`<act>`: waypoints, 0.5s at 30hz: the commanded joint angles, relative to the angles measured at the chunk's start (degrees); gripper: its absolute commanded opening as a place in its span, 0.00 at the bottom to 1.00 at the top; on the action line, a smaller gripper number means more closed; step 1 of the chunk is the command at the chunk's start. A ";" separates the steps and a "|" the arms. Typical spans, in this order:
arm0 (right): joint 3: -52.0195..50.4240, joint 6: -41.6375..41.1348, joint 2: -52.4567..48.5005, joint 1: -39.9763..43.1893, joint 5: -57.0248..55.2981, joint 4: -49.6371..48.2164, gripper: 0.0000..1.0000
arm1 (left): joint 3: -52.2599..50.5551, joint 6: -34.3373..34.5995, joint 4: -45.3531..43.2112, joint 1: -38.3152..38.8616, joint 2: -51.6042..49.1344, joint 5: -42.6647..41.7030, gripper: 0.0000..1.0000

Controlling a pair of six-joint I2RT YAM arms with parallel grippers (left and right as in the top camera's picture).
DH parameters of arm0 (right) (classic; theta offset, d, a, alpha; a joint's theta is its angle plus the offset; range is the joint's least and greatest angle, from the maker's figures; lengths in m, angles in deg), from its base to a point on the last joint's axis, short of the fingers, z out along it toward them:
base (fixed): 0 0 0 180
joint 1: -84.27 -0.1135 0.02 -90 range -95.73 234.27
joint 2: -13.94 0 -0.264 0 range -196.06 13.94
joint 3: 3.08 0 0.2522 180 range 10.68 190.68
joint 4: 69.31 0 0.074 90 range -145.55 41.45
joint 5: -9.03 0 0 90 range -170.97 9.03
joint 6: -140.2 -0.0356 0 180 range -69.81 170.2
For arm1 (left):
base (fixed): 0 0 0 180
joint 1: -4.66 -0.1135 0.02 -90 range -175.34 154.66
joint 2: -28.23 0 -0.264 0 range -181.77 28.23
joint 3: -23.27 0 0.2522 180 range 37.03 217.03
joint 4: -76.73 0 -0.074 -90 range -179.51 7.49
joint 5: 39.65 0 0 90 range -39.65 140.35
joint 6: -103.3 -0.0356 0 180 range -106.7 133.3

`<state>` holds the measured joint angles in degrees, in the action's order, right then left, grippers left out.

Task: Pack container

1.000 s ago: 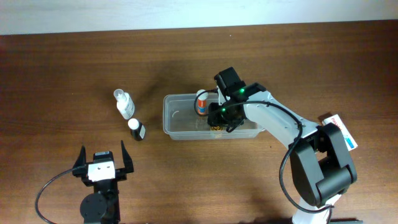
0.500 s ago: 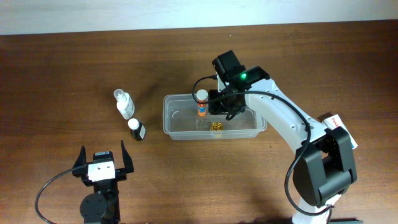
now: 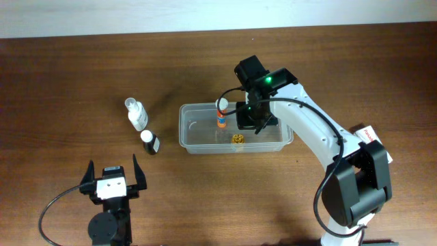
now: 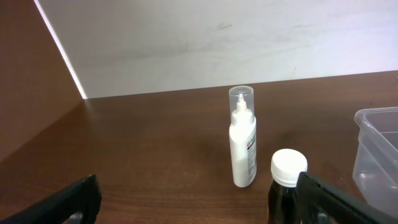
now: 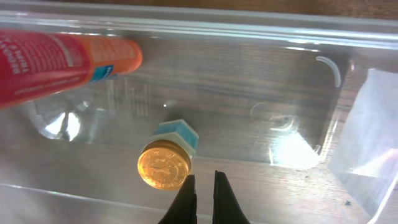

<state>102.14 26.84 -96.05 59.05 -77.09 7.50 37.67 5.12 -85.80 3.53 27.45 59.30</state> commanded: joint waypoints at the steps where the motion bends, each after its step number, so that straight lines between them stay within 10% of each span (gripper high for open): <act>1: -0.17 -0.09 -0.04 0.22 -2.12 0.00 0.04 | -0.13 -1.14 0.22 -0.04 0.39 -0.20 1.00; 12: 15.58 0.83 0.96 12.55 -9.81 4.96 0.05 | -0.13 -1.14 0.22 -0.04 0.39 -0.20 1.00; 13: 17.14 0.83 0.96 15.30 -10.67 5.70 0.18 | -0.13 -1.14 0.22 -0.04 0.39 -0.20 1.00; 15: 18.84 0.85 0.96 21.24 -11.28 6.03 0.91 | -0.13 -1.14 0.22 -0.04 0.39 -0.20 1.00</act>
<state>117.22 27.67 -96.05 70.97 -83.17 12.52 37.67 5.12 -85.80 3.53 27.45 59.30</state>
